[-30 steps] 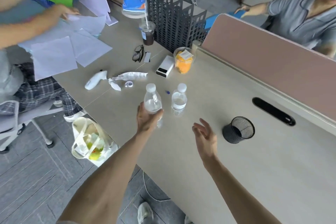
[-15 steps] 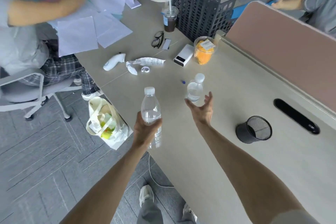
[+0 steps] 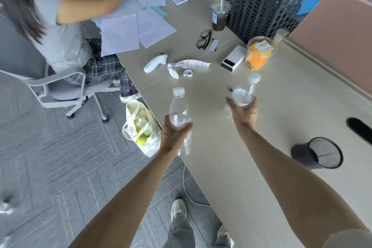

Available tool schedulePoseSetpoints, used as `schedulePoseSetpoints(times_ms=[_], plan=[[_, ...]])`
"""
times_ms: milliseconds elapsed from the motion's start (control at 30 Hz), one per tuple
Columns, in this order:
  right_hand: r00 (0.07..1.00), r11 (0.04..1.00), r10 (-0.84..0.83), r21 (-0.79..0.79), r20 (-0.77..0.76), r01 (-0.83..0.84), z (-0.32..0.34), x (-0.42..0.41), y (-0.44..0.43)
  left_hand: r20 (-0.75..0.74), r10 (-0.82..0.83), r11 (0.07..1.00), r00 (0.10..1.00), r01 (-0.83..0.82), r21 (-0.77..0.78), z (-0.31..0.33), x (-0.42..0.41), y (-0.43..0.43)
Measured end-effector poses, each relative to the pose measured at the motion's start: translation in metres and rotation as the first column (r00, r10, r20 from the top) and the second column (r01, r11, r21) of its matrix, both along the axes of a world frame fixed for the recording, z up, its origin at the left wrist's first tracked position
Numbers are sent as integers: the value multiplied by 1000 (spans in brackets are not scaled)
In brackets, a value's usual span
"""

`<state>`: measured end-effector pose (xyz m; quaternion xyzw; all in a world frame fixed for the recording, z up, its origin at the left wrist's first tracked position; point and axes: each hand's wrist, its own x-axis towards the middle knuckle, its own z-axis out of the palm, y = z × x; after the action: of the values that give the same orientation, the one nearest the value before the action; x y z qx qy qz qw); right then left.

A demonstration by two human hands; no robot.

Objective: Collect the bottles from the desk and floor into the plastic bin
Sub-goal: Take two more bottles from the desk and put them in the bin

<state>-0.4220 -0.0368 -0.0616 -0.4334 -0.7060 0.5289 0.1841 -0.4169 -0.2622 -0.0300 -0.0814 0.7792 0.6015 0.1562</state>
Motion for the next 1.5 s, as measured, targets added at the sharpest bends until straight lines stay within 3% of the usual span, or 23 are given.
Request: schedulePoseSetpoints(times_ms=[200,400,567,733,1033,1333,1500], plan=[[993,993,114,-32,12,-113,15,46,-17,8,-43,997,999,42,57,12,-9,14],[997,992,-51,-119,-66,43,34,92,-31,59,-168,981,984,161,109,17,-2,41],[982,981,-173,-101,-81,165,46,134,-40,55,-378,922,924,371,111,15,20,70],[923,923,-377,-113,-81,367,53,195,-44,80,-611,792,788,607,73,7,61,95],[743,749,-662,-113,-98,652,76,362,-52,59,-863,504,502,864,18,24,196,134],[450,466,-880,-91,-150,880,79,592,-145,73,-990,119,120,993,-18,38,420,107],[320,330,-939,-61,-126,942,72,726,-220,60,-998,-24,-23,999,-23,40,561,65]])
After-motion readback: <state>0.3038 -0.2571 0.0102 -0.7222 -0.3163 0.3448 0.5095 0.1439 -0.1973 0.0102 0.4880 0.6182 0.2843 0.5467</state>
